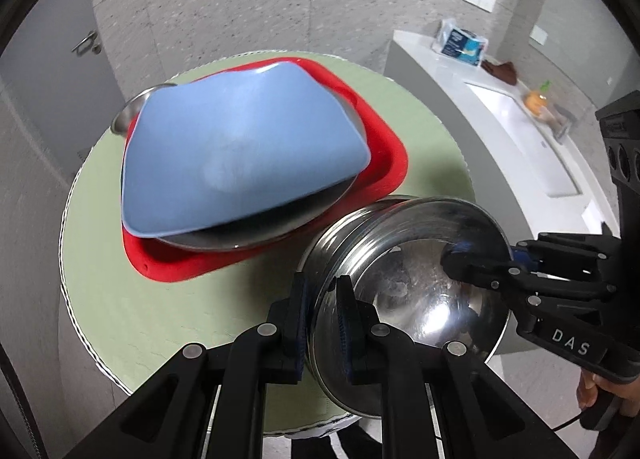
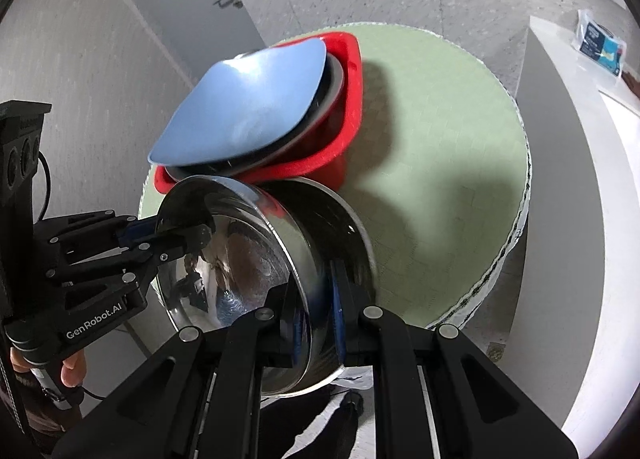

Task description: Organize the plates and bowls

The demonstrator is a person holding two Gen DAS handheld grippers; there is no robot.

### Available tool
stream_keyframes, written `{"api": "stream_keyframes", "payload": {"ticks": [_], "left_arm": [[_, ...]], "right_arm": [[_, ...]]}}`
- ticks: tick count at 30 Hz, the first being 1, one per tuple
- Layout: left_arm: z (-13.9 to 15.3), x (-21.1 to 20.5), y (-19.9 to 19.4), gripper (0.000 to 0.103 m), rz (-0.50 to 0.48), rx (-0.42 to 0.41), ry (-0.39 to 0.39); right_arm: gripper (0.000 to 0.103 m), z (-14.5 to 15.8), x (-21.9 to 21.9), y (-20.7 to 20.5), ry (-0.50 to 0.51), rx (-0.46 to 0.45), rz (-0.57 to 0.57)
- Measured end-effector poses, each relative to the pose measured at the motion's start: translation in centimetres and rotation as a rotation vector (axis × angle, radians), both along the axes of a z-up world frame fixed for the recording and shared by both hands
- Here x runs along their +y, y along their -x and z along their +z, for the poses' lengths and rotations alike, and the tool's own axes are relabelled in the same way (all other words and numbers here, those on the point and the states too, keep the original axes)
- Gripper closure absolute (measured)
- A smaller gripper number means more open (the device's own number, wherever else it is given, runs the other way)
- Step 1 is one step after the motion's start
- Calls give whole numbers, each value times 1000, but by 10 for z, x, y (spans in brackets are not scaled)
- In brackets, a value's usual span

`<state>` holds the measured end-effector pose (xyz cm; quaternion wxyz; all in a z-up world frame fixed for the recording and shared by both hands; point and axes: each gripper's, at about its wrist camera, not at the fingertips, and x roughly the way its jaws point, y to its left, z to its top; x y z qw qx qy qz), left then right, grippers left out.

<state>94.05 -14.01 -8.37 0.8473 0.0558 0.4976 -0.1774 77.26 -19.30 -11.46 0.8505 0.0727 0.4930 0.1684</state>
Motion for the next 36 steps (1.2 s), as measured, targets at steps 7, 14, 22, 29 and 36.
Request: {"api": "stream_keyframes", "payload": {"ticks": [7, 14, 22, 29, 36], "left_arm": [[-12, -10, -16, 93, 50, 26, -11], [-16, -10, -20, 88, 73, 17, 16], [9, 10, -4, 42, 96, -85, 62], [47, 68, -15, 17, 202, -176, 149], [61, 148, -58, 10, 299, -211, 197]], "right_arm": [[88, -9, -3, -6, 49, -2, 18], [86, -8, 1, -10, 74, -22, 37], [51, 24, 9, -9, 108, -106, 60], [38, 78, 15, -24, 15, -199, 56], [25, 114, 64, -73, -125, -234, 79]]}}
